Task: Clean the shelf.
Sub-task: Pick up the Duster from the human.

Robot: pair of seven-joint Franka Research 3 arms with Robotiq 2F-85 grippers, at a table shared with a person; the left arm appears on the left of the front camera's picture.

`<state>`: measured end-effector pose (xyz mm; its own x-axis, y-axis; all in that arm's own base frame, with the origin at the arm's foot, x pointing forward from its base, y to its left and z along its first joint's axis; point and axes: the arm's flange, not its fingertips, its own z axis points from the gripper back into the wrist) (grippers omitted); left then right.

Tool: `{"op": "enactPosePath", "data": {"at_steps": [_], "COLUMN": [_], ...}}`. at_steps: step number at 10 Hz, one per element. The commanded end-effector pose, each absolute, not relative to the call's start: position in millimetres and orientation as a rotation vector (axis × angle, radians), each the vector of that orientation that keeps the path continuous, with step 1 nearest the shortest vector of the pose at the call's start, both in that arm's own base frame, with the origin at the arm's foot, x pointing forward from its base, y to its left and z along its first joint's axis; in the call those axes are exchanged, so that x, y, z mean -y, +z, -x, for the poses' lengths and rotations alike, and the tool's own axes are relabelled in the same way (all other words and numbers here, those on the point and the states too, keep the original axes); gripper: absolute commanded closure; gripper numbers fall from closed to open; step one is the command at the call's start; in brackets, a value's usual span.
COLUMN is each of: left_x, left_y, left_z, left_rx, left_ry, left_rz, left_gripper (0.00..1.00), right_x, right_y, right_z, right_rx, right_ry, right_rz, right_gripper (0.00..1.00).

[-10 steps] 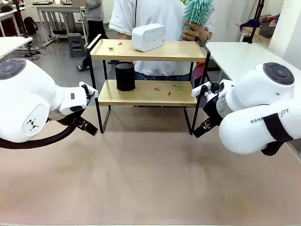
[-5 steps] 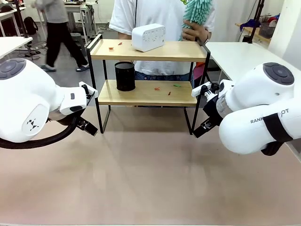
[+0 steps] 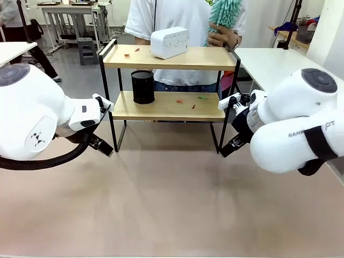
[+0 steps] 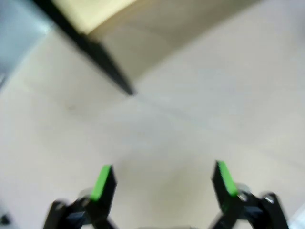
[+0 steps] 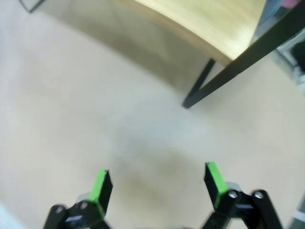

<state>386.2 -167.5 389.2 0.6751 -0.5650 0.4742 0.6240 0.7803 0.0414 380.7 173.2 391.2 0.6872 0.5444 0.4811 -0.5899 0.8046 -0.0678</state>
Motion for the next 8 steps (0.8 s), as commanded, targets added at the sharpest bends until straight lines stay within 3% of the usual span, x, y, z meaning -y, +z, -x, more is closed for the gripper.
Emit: {"op": "enactPosePath", "data": {"at_steps": [1,4,5,6,8], "left_x": [126.1,14.7,-42.7,-96.0,-145.0], "left_y": [483.7,539.1,531.8,492.6,431.8], "left_z": [-344.9,-313.0,-310.9,-310.1,-306.9], "left_rx": [0.340,0.511,0.582,0.660,0.739], "left_ry": [-0.681,-0.345,-0.165,0.036,0.309], "left_rz": [0.368,0.803,0.990,1.192,1.323], "left_gripper": [0.00,0.00,0.00,0.00,0.00], "right_x": [-124.8,8.2,68.1,133.7,177.3], "right_y": [494.8,554.1,540.0,506.0,439.4], "right_z": [-335.8,-286.5,-282.3,-283.5,-276.6], "right_rx": [0.479,0.556,0.582,0.621,0.670], "right_ry": [0.489,0.248,0.111,-0.125,-0.415], "right_rz": [-0.376,-0.831,-1.029,-1.167,-1.280], "right_gripper": [0.00,0.00,0.00,0.00,0.00]}}
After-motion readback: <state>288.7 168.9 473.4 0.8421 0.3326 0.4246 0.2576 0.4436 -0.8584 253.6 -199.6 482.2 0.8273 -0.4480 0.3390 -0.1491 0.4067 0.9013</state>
